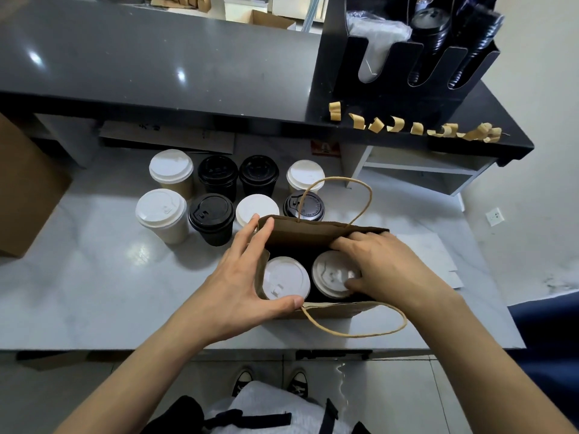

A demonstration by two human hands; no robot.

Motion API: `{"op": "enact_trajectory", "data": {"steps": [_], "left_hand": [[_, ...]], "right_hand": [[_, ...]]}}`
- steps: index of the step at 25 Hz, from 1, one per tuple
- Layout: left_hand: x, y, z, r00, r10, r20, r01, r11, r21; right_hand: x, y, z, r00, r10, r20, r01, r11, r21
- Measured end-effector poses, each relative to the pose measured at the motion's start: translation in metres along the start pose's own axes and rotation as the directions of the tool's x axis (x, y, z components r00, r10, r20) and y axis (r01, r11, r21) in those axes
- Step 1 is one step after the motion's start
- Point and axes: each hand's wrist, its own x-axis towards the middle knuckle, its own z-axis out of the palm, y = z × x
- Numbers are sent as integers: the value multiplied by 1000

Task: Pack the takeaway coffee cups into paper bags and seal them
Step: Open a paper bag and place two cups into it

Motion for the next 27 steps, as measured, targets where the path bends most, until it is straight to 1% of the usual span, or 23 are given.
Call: {"op": "enact_trajectory", "data": {"steps": [2, 4, 5, 6, 8, 11, 12, 16, 19, 25, 27], "left_hand": [[1, 0, 0, 1000, 15, 2, -15, 1000, -12], [2, -2, -1, 999, 33, 5, -33, 999, -29], [3, -3, -1, 999, 45, 10, -44, 998, -38], [3, -3, -1, 998, 60, 19, -59, 997, -41], [5, -2, 1, 995, 90, 38, -88, 995, -41], [11, 1, 3, 992, 115, 47, -113, 993, -40], [13, 3, 5, 991, 120, 51, -118, 992, -41], [21, 16, 15, 987, 137, 81, -135, 990, -28], [32, 27, 26, 987, 126, 101, -122, 991, -46], [63, 61, 51, 993, 70, 96, -66, 996, -52], [72, 72, 60, 996, 31, 78, -28, 999, -36]], "right_hand": [[-13, 7, -4, 986, 36, -163, -31, 999, 37], [-28, 12, -1, 923, 157, -352, -131, 987, 96], [-35, 14, 2, 890, 218, -401, -178, 975, 135], [-41, 14, 5, 869, 272, -413, -218, 960, 174], [-48, 14, 9, 855, 361, -372, -280, 925, 256], [-53, 17, 13, 824, 506, -255, -409, 842, 351], [-55, 19, 15, 815, 529, -236, -427, 824, 372], [-69, 36, 19, 818, 545, -182, -422, 785, 453], [-74, 55, 21, 817, 557, -148, -430, 761, 487], [-74, 115, 25, 863, 490, -125, -368, 778, 509], [-73, 133, 28, 880, 459, -125, -336, 786, 518]]}}
